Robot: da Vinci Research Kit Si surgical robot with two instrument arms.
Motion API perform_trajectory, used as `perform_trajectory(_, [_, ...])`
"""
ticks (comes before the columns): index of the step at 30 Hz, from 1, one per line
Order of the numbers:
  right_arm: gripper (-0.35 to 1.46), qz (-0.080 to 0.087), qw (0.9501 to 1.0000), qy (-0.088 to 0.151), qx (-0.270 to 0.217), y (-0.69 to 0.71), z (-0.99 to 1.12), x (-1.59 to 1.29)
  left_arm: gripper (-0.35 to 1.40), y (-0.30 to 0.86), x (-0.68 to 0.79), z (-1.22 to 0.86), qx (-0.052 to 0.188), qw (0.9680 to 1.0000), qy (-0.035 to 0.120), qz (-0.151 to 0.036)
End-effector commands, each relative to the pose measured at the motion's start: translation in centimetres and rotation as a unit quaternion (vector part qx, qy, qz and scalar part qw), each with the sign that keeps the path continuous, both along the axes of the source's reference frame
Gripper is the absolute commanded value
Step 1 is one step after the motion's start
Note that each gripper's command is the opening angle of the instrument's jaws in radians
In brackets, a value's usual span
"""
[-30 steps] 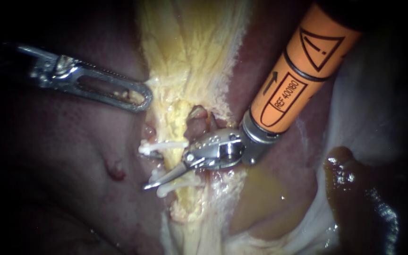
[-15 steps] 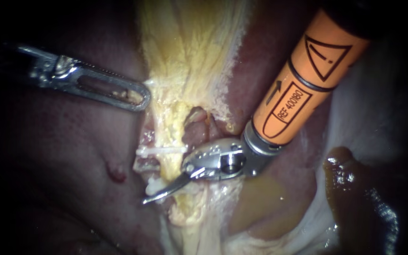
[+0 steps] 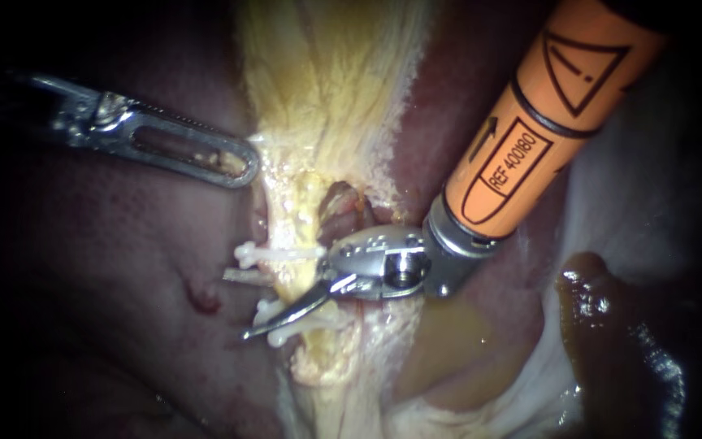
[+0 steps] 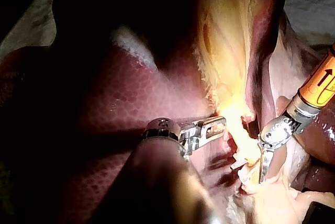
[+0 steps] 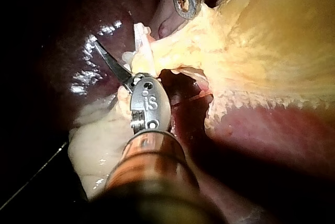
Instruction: Go to the cutting position left tube
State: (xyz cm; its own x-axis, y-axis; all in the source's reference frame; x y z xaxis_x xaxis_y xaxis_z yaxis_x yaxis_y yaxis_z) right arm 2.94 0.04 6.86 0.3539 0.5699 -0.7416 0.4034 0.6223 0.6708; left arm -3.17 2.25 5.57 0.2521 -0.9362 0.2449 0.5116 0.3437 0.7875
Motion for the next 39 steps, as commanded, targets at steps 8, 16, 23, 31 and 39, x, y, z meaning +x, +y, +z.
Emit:
perform_trajectory(8, [1.36,-0.001,1.0,-0.002,0.006,-0.03,0.01,0.01,-0.35,0.0,0.0,0.0,0.0,1.0,0.0,0.0])
perform_trajectory(16, [1.36,0.0,0.9999,0.003,0.015,-0.06,-0.05,0.03,-0.35,0.0,0.0,0.0,0.0,1.0,0.0,0.0])
perform_trajectory(23, [1.36,0.0,0.9998,0.005,0.018,-0.07,-0.08,0.03,-0.35,0.0,0.0,0.0,0.0,1.0,0.0,0.0])
perform_trajectory(31, [1.36,0.0,0.9997,0.005,0.022,-0.07,-0.09,0.04,-0.35,0.0,0.0,0.0,0.0,1.0,0.0,0.0])
perform_trajectory(39, [1.36,0.0,0.9997,0.005,0.022,-0.07,-0.09,0.04,-0.35,0.0,0.0,0.0,0.0,1.0,0.0,0.0])
